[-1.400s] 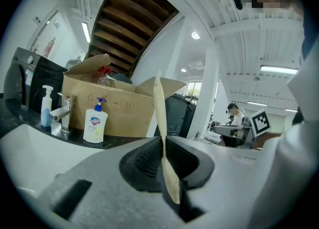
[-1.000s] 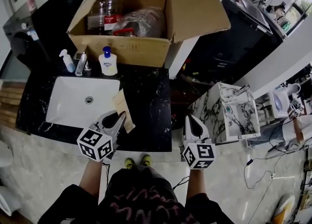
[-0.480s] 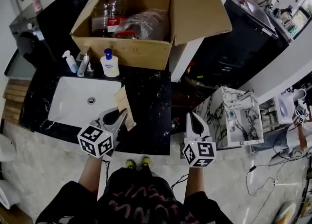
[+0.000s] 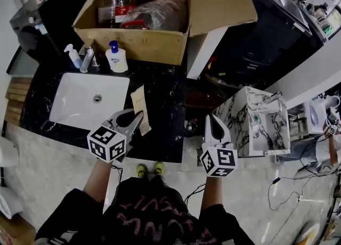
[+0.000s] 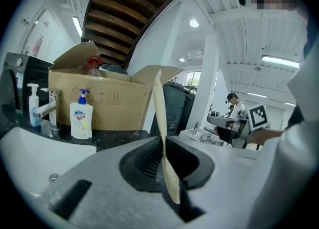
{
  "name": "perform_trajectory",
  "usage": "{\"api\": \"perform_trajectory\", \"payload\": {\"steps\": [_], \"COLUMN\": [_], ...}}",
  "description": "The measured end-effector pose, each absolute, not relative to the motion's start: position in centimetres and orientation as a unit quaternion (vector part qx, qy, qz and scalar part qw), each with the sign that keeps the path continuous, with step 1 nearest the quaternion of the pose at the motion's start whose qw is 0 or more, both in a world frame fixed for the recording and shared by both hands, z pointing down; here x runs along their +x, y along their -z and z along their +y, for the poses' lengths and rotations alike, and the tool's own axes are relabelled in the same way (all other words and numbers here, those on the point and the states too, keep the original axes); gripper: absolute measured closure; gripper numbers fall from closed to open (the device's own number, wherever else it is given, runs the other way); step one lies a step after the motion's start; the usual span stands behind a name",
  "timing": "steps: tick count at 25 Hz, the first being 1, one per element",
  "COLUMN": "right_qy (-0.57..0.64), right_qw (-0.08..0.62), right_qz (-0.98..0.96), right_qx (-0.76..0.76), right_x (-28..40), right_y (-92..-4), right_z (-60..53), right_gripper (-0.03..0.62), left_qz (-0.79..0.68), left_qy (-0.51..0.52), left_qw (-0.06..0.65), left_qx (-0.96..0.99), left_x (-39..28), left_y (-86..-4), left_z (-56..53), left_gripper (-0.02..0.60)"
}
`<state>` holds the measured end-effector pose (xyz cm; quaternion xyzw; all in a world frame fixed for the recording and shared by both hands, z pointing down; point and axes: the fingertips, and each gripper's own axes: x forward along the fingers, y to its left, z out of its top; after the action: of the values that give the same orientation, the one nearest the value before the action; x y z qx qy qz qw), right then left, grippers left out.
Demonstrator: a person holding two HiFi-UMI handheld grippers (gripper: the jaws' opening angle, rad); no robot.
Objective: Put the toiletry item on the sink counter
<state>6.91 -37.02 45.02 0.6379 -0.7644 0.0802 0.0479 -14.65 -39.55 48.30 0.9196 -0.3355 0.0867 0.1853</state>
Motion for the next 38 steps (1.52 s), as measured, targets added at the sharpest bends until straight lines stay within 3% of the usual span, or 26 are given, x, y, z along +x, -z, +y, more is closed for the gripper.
{"api": "perform_trajectory", "payload": {"steps": [38], "right_qy": [-0.117], "right_qw": [0.07], "right_qz": [-0.761], "right_qx": [0.634], "right_x": [8.3], "right_y": [-48.3], "right_z": [-38.9], "right_gripper": [0.582], "left_qz": [-0.31], "left_qy": [-0.183], "left_qw": [0.25], "left_qx": [0.899], "left_x": [-11.4], "left_y": [-59.8], "left_z": [-42.6], "left_gripper": [0.545]}}
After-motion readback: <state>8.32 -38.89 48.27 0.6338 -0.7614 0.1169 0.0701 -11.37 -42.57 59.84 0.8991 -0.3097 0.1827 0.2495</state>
